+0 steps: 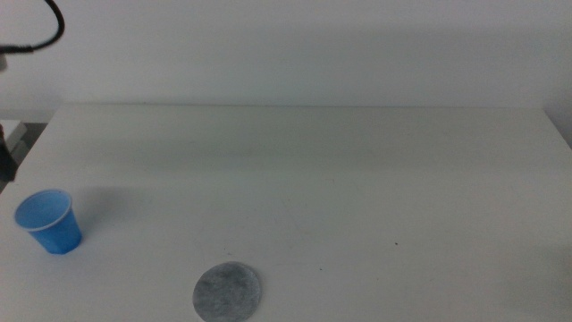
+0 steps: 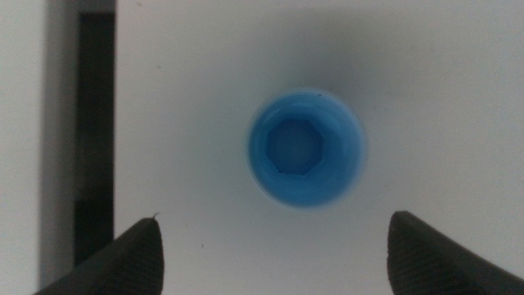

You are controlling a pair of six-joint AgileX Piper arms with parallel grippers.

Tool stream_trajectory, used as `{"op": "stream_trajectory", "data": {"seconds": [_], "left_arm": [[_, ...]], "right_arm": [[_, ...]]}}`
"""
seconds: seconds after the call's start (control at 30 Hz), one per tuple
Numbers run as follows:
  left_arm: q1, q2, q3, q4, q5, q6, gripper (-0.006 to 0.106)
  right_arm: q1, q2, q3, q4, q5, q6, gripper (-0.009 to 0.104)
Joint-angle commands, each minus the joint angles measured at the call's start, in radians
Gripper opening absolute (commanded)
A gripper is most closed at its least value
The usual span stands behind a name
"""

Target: Place an empty cup on a cup mat.

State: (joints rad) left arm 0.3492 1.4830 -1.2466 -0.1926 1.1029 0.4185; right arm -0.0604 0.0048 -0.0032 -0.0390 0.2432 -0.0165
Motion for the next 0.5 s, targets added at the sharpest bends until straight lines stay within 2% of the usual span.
{"op": "stream_trajectory", "data": {"seconds": [0.0,0.23,0.47], "left_arm": [[0.019,0.08,-0.022,-0.034,0.002,0.062,0.094],[0.019,0.272,-0.025,-0.051,-0.075,0.082,0.094],[0.019,0.366,-0.025,-0.053,-0.117,0.089,0.092]], "right_arm": [[0.0,-0.005,0.003,-0.008,-0.004,-0.006,0.093],[0.0,-0.005,0.003,-0.008,-0.004,-0.006,0.093],[0.0,-0.005,0.003,-0.008,-0.004,-0.006,0.093]]}}
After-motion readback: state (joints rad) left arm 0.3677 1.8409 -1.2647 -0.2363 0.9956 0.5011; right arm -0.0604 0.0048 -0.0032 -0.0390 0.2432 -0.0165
